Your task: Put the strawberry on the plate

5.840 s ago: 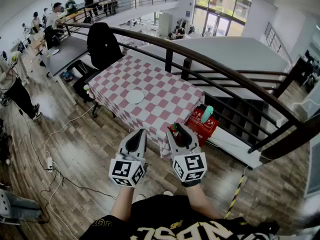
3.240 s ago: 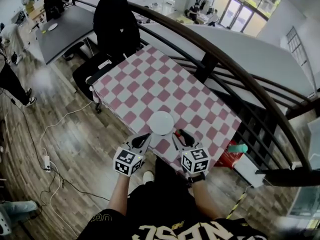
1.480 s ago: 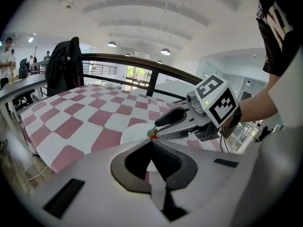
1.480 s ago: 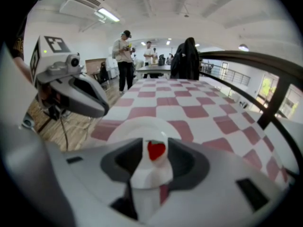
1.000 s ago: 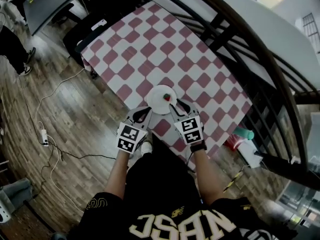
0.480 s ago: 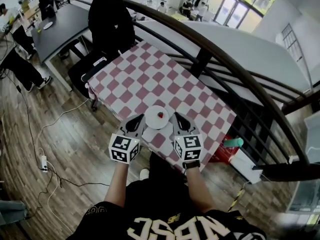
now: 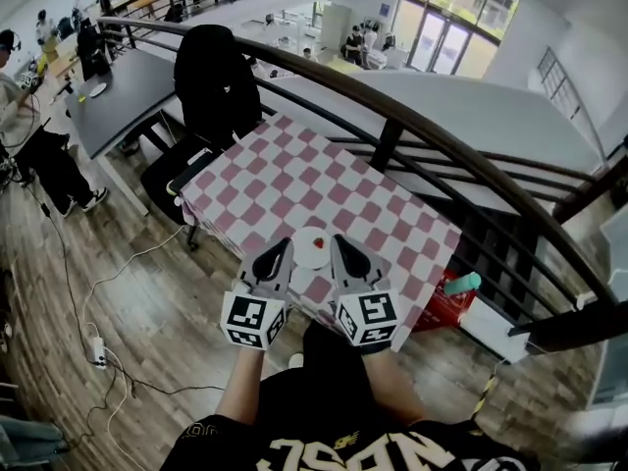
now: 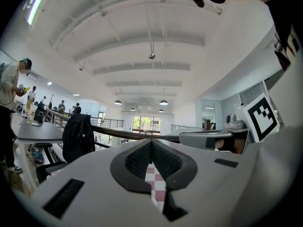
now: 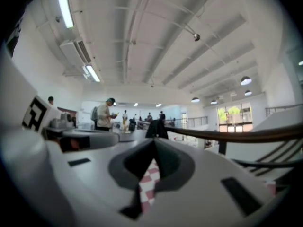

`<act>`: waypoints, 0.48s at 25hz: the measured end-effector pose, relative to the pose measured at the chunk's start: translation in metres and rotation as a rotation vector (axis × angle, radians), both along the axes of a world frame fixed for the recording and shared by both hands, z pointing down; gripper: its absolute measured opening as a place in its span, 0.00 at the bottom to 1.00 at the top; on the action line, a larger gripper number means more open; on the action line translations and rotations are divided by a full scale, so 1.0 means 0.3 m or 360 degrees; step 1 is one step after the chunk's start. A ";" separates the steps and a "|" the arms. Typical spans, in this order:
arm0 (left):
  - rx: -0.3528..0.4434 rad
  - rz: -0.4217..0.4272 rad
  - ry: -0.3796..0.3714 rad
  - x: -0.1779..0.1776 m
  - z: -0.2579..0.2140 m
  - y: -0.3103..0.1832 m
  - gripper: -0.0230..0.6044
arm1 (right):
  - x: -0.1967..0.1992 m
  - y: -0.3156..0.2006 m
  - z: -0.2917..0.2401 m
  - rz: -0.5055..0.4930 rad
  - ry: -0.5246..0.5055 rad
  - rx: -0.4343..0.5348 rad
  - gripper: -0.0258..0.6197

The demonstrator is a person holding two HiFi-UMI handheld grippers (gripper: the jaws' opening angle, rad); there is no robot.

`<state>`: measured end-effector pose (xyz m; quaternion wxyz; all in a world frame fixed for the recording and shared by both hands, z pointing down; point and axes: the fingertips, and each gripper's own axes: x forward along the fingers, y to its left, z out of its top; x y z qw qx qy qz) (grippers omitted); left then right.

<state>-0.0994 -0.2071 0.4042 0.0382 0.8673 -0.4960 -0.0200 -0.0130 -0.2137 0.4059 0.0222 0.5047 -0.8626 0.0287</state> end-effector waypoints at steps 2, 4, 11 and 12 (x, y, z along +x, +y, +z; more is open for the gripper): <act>-0.0027 0.0012 0.0005 0.009 0.025 0.018 0.05 | -0.008 0.015 0.007 0.0010 0.0015 -0.0009 0.07; -0.0046 0.0013 0.0029 0.011 0.041 0.031 0.05 | -0.017 0.033 0.015 0.0008 0.0048 -0.0019 0.07; -0.0108 0.0002 0.0094 -0.006 0.087 0.041 0.05 | -0.013 0.068 0.073 0.0045 0.0145 -0.0116 0.07; -0.0127 0.0000 0.0110 -0.008 0.100 0.039 0.05 | -0.010 0.069 0.083 0.0051 0.0160 -0.0134 0.07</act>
